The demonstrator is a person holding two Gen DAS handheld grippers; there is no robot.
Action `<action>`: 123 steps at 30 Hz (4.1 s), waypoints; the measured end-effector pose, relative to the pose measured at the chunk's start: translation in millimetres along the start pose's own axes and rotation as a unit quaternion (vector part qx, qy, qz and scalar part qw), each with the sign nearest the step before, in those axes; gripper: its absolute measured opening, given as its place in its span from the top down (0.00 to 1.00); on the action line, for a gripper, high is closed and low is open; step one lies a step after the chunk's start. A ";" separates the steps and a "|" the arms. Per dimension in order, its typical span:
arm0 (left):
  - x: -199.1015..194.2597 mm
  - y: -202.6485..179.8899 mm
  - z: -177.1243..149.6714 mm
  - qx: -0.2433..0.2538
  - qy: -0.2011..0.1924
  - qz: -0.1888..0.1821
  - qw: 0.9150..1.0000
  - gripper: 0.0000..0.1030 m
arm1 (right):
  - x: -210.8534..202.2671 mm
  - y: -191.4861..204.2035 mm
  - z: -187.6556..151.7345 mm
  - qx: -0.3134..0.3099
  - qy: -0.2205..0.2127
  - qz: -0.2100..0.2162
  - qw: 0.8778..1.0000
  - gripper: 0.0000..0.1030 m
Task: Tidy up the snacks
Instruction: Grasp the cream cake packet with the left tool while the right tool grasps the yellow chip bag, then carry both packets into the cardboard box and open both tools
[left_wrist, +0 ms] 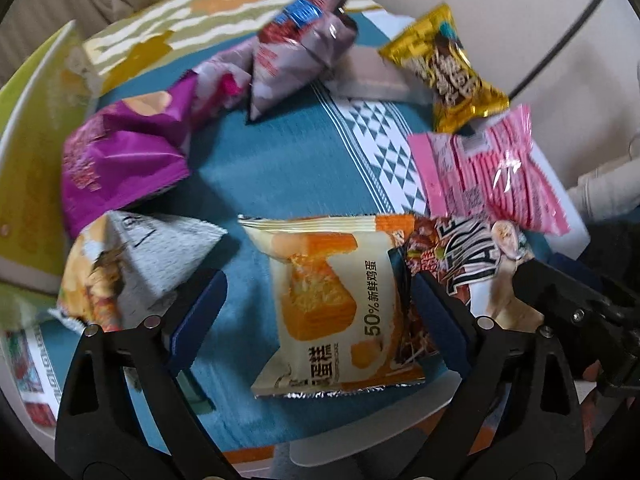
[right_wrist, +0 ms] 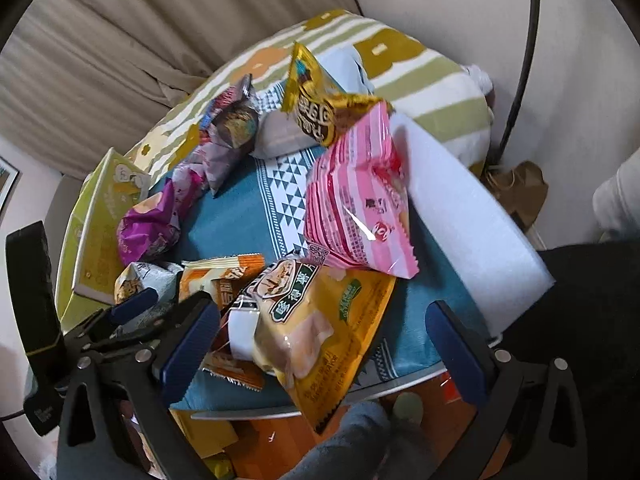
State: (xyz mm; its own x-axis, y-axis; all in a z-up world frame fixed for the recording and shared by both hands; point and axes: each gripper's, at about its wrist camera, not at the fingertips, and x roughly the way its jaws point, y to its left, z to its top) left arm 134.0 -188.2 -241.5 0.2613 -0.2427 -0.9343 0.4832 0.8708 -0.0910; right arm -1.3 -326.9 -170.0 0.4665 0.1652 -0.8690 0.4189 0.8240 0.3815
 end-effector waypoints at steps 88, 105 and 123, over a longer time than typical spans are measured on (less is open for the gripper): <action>-224.0 234.0 -11.8 -0.182 -0.178 0.098 0.962 0.45 | -45.8 256.1 36.6 -0.281 -0.087 0.150 0.944 0.36; -137.0 369.6 18.7 -0.145 -0.106 0.075 0.981 0.00 | 49.2 381.3 26.9 -0.316 -0.023 0.084 0.945 0.36; -169.0 388.5 -28.0 -0.173 -0.114 0.068 0.976 0.00 | 85.4 411.2 18.8 -0.377 -0.002 0.028 0.926 0.35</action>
State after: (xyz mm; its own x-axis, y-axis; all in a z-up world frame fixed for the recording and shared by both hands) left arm 254.2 203.0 -128.6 0.5005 -0.1700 -0.8489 0.1311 0.9841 -0.1198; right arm 225.4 15.8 -81.4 0.4746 0.2176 -0.8528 -0.2678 0.9587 0.0956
